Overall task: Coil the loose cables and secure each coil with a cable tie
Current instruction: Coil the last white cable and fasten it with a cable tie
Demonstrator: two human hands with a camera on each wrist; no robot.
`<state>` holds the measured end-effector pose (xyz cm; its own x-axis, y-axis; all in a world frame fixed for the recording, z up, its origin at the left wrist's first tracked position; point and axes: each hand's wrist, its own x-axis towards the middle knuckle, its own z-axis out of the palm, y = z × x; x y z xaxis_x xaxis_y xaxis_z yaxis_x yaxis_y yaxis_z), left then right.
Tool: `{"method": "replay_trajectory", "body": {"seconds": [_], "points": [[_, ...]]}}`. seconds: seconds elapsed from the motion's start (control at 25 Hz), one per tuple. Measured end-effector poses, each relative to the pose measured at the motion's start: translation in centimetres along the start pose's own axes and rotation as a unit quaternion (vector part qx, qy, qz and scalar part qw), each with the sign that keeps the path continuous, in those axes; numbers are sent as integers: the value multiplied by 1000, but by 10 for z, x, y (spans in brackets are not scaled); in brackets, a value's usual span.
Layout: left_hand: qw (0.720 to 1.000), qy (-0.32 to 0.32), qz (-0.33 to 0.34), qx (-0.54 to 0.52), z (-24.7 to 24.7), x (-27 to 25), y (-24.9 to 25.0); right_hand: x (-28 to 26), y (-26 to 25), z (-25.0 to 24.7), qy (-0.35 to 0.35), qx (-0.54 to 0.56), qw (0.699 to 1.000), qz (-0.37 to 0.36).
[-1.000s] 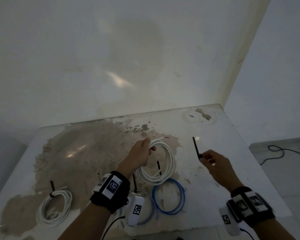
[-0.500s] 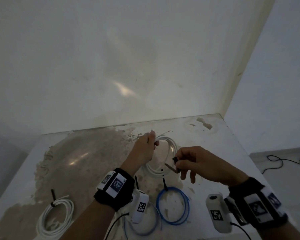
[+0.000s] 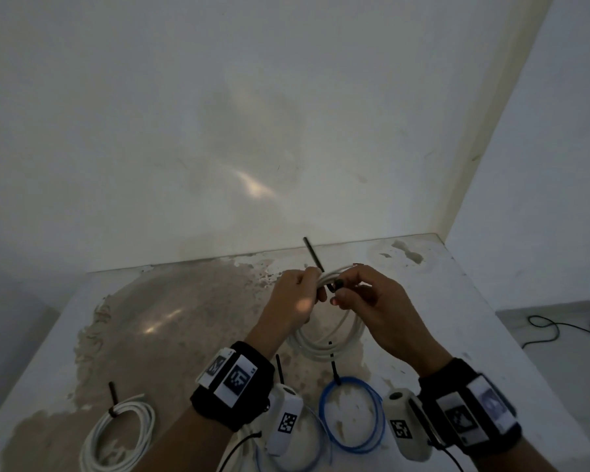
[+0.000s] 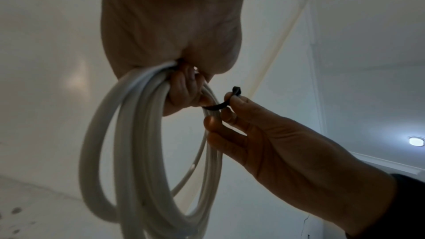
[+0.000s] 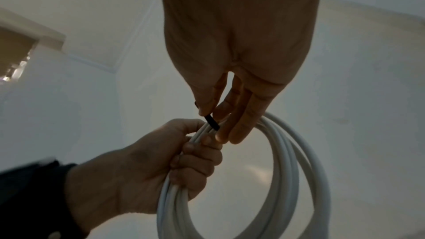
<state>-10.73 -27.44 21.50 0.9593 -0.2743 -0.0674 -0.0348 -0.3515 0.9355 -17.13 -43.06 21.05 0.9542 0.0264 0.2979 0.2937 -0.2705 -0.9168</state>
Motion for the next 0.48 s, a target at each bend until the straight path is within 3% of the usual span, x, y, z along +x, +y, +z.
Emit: {"method": "replay_trajectory", "body": {"seconds": [0.24,0.48], "points": [[997,-31,68,16,-8,-6,-5,-1,-3,10,8,47,998,46],[994,-12,102,37,-5,-11,-12,1,5,28,117,35,991,57]]}}
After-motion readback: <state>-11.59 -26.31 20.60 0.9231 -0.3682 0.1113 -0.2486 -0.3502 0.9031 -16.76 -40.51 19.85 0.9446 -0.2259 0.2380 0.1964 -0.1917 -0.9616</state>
